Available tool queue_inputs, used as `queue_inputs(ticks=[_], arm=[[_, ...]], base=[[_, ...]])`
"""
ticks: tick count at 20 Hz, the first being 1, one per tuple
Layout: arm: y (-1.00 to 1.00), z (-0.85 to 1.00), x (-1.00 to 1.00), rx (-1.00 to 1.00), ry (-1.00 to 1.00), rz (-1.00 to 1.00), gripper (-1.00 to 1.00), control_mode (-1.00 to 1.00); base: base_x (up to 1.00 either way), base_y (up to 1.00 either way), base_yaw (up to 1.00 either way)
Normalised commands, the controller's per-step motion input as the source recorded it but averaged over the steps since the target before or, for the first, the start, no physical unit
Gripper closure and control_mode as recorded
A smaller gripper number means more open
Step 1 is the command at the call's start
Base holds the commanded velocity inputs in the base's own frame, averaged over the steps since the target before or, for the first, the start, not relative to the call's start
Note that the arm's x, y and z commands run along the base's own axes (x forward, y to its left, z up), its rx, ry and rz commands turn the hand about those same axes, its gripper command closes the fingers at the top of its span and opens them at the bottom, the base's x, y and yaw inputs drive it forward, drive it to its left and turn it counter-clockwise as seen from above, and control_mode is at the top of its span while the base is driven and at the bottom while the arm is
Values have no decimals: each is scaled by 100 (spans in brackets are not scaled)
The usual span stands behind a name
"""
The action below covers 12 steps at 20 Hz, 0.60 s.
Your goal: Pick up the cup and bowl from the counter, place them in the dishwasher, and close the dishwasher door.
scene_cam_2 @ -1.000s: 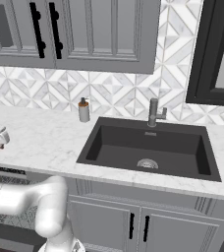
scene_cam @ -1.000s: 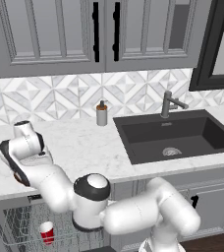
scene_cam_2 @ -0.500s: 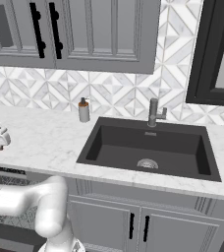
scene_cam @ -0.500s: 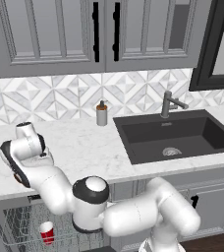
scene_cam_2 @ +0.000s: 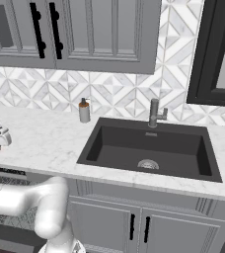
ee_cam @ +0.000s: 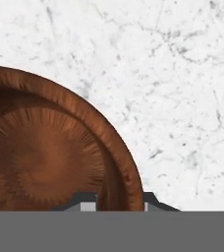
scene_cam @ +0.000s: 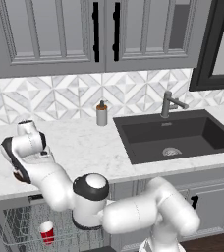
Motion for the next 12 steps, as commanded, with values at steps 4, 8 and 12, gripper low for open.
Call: queue_inputs(ticks=[4, 8, 12], arm=[[-45, 23, -73, 6, -10, -10, 100, -100], [-62, 49, -100, 7, -20, -13, 100, -100], [-76, 60, -100, 1, -25, -15, 100, -100]], base=[[0, 0, 0], [0, 0, 0], [0, 0, 0]])
